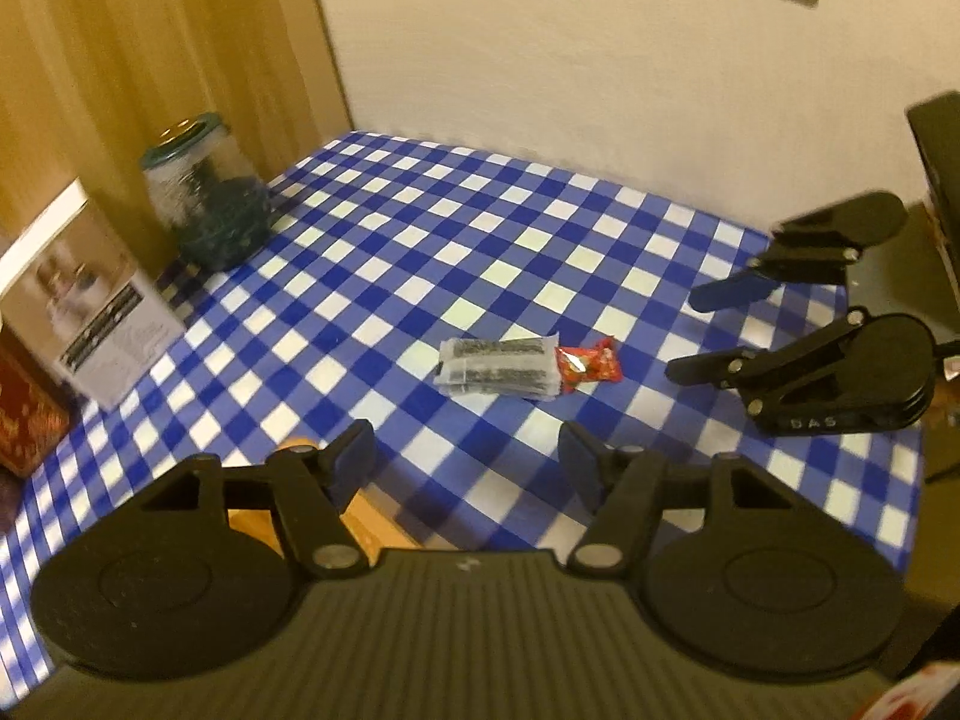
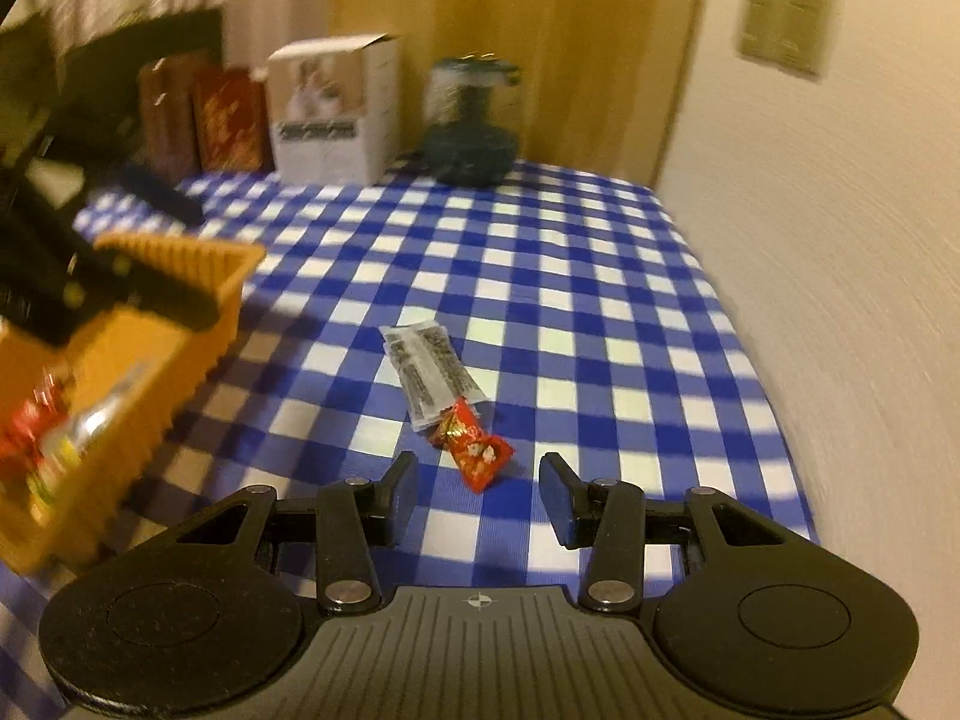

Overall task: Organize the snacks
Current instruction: 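Open the right tool over the tray and move both tools to the jerky packet, then grasp the clear jerky packet with the left tool while the right grasps the red-orange candy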

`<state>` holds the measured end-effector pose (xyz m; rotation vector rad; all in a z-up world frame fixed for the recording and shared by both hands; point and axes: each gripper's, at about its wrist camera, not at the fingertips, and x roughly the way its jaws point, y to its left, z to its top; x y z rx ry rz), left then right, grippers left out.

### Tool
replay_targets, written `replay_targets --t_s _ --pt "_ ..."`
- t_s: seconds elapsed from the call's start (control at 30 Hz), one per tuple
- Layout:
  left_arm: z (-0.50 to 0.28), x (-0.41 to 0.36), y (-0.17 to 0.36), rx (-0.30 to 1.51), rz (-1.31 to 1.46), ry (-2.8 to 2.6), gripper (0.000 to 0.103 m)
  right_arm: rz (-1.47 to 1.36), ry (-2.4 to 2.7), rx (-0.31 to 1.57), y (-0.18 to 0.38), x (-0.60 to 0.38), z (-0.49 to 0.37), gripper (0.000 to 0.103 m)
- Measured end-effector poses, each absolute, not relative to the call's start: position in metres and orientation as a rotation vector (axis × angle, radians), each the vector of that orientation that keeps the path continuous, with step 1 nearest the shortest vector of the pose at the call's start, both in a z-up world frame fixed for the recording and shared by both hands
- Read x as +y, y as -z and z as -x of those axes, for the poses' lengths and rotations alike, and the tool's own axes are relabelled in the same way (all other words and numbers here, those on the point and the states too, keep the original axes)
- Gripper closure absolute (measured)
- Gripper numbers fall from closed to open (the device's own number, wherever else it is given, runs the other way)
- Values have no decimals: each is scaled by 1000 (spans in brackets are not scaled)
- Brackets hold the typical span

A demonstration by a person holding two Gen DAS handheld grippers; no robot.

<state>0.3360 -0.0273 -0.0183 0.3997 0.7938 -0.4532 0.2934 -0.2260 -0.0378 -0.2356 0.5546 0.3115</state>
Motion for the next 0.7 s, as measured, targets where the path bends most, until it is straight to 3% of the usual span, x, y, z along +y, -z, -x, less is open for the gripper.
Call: replay_targets --t_s 0.6,0.63,0.7 --pt "-374 -43 50 820 -539 492 26 550 -417 567 83 -198 -359 59" --pt "-375 -43 51 824 -534 491 26 552 -423 574 83 -197 -359 60" --pt "-376 -43 52 831 -525 489 26 551 -427 584 84 -197 -360 75"
